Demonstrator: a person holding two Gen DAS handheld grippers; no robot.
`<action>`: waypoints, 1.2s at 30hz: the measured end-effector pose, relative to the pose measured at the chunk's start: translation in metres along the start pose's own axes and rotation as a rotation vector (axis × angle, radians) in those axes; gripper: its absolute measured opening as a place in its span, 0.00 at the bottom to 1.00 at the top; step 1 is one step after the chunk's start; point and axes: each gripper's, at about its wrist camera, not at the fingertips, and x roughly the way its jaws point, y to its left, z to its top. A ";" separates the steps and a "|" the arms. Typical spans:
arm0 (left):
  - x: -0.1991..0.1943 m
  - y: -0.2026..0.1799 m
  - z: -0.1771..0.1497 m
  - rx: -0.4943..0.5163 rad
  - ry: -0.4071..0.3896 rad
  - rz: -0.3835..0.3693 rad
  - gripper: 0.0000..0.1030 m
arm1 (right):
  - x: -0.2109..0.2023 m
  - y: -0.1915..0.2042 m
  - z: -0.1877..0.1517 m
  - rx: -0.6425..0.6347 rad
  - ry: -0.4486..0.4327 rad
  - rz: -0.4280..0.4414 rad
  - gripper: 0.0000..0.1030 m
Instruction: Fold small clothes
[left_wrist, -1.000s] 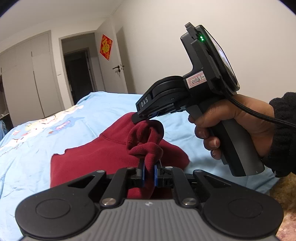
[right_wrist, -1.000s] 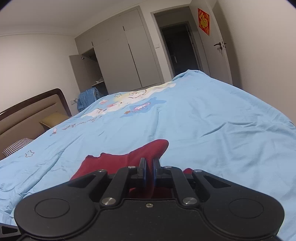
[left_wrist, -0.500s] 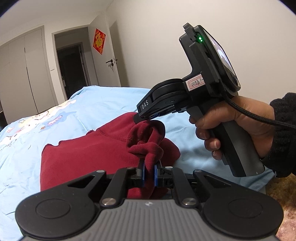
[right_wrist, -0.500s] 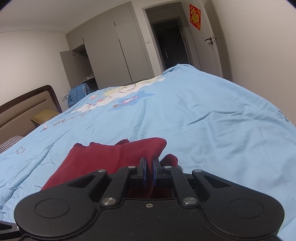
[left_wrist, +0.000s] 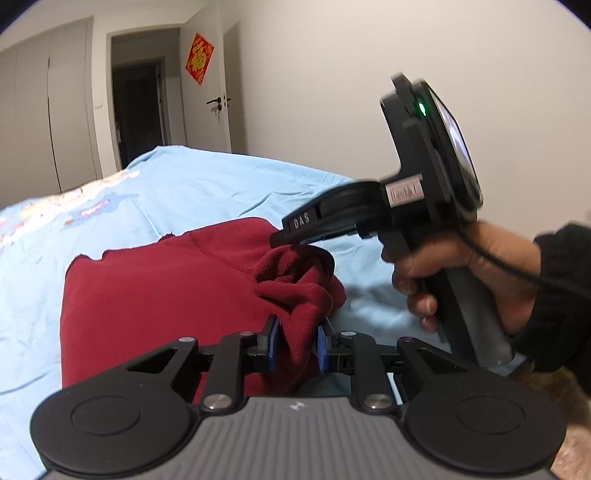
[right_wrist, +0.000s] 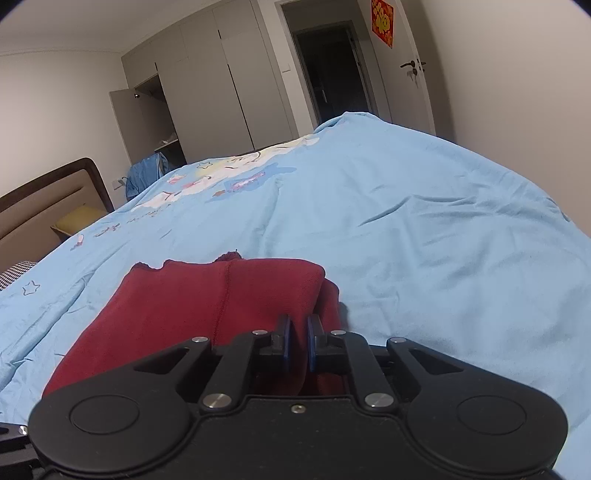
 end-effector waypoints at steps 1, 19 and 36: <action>0.000 0.003 0.002 -0.015 0.004 -0.006 0.25 | 0.001 0.000 0.000 -0.001 0.001 -0.001 0.10; -0.010 0.036 0.020 -0.200 -0.011 0.056 0.96 | -0.006 -0.001 0.002 0.027 -0.016 -0.032 0.62; -0.032 0.100 0.006 -0.363 -0.003 0.275 1.00 | -0.023 0.050 -0.014 -0.157 -0.032 0.014 0.98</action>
